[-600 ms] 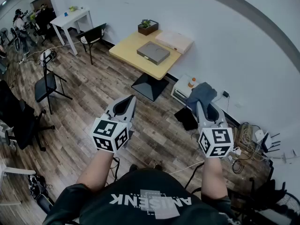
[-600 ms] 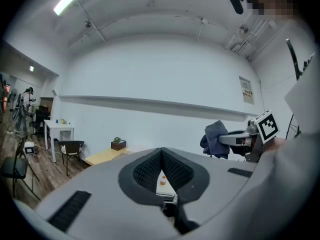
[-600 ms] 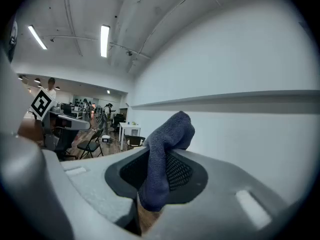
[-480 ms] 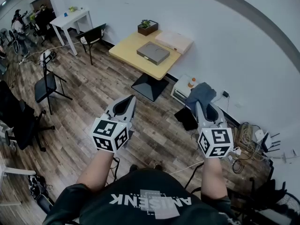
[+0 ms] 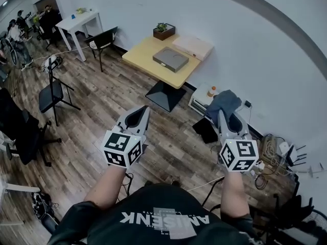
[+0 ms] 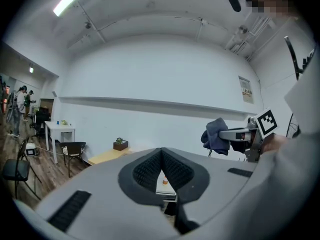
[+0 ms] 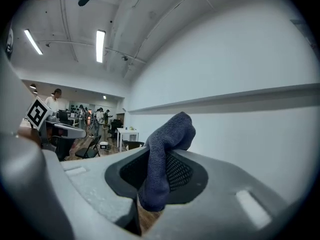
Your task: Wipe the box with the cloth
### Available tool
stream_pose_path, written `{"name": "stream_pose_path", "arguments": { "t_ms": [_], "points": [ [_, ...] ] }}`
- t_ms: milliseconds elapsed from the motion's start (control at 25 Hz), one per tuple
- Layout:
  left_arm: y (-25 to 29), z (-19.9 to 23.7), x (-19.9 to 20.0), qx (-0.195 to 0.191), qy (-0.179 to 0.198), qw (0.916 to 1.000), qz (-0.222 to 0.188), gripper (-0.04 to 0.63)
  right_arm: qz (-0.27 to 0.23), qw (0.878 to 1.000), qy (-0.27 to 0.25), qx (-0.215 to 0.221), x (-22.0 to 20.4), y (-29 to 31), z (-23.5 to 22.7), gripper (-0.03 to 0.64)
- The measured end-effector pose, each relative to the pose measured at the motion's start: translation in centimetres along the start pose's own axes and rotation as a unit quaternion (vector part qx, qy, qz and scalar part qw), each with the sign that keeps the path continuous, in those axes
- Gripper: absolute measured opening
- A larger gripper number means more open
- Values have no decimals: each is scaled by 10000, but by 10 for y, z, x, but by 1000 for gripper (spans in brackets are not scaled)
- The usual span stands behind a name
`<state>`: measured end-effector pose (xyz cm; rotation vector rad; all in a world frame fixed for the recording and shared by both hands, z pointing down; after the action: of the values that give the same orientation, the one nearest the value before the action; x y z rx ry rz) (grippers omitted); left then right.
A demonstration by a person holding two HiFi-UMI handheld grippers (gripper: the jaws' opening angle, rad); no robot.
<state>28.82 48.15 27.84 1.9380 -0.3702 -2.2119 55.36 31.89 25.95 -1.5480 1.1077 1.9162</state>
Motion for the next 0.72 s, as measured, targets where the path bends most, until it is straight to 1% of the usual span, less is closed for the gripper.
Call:
{"name": "stream_pose_path", "arguments": {
  "t_ms": [120, 240, 320, 400, 520, 720],
  "points": [
    [-3, 12, -5, -68, 8, 10000, 60, 2, 28, 10000, -20, -37, 0, 6, 12, 81],
    [-5, 26, -7, -220, 36, 9997, -19, 2, 0, 9999, -79, -100, 1, 11, 27, 81],
    [-2, 33, -8, -333, 77, 9994, -52, 2, -19, 9999, -58, -105, -1, 17, 32, 81],
    [4, 41, -8, -377, 96, 9992, -4, 2, -10, 10000, 4, -77, -2, 27, 34, 81],
    [14, 53, -8, -286, 13, 9996, 33, 2, -38, 10000, -30, -13, 2, 42, 33, 81],
    [50, 70, 4, 5, 97, 9999, 27, 2, -107, 9998, -34, 141, 12, 87, 11, 81]
  ]
}}
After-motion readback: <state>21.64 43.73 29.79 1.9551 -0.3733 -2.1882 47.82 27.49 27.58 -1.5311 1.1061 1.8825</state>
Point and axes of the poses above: the fingertips, and each gripper's own axes: y forward along the fingers, z to its left, x out of its top, the point moved 8 cm from there along -y, backward along the fingers, and after that the axes turned 10 degrees about z, right-handed, at the moved point
